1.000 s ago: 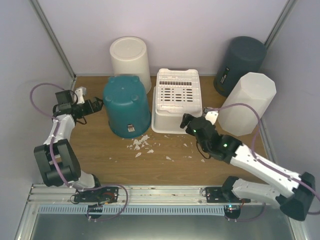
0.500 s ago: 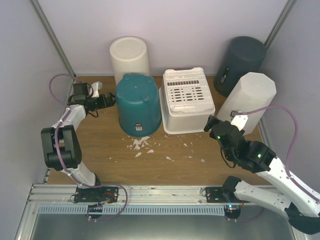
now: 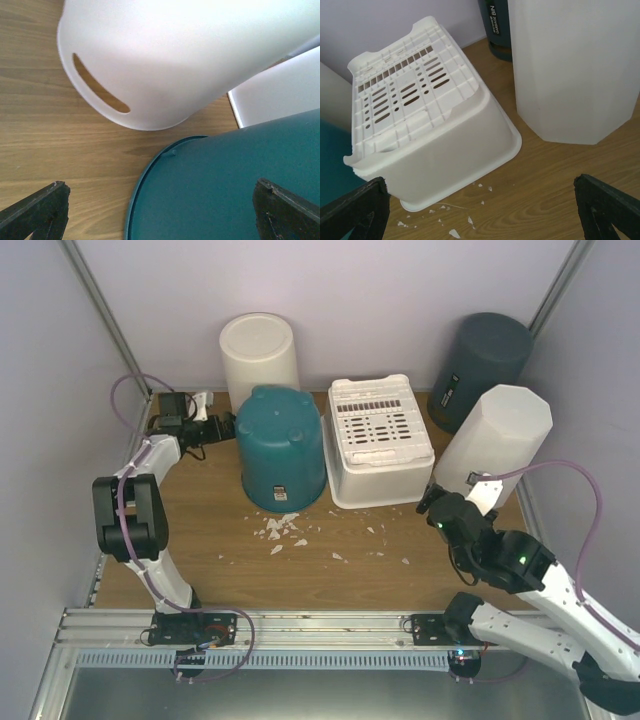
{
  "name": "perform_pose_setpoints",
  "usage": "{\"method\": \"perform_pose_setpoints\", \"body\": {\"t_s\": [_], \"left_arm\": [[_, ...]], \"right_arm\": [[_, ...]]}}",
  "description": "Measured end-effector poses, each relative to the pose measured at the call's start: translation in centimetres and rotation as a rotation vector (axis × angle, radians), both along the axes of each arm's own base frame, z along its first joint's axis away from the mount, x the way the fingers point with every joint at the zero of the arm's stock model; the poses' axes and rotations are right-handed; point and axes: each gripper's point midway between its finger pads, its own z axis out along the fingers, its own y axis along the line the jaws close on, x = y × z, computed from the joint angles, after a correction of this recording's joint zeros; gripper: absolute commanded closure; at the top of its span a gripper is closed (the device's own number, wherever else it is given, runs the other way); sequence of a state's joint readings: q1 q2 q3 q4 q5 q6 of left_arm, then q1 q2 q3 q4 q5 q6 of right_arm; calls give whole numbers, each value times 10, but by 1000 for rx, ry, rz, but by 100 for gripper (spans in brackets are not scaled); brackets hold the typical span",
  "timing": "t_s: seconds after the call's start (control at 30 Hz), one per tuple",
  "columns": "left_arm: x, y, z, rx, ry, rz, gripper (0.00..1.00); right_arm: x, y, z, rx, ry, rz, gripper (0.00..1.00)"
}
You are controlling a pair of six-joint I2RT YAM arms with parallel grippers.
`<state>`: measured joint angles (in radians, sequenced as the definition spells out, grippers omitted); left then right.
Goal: Turn the large container upside down
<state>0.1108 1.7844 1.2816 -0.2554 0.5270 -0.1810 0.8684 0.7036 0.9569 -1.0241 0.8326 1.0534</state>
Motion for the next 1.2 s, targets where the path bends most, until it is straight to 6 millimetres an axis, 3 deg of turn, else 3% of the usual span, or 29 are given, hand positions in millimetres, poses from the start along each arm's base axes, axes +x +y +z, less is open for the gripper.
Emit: {"method": "perform_pose_setpoints", "body": {"t_s": [0.27,0.4,0.47,0.53,0.73,0.8,0.9,1.0,1.2], "left_arm": [[1,-39,-3,-3,4,-68,1],[6,-34,4,23,-7,-62,1],[10,-24,11,33,-26,-50,1],[10,-1,18,45,-36,-15,1],[19,91,54,152,-109,183,1],[30,105,71,193,-152,227,1],[59,111,87,237,-216,259,1],[94,106,78,266,-232,278,1],[130,87,15,298,-132,320,1]], "right_arm": [[4,5,-3,-8,3,7,0],[5,6,-3,-12,4,9,0],[5,6,-3,-19,5,12,0],[5,6,-1,-24,2,15,0],[8,8,4,-49,-15,34,0],[10,10,5,-62,-17,42,0],[12,13,5,-77,-18,52,0],[14,15,6,-80,-20,55,0],[11,11,11,-61,-39,55,0]]}}
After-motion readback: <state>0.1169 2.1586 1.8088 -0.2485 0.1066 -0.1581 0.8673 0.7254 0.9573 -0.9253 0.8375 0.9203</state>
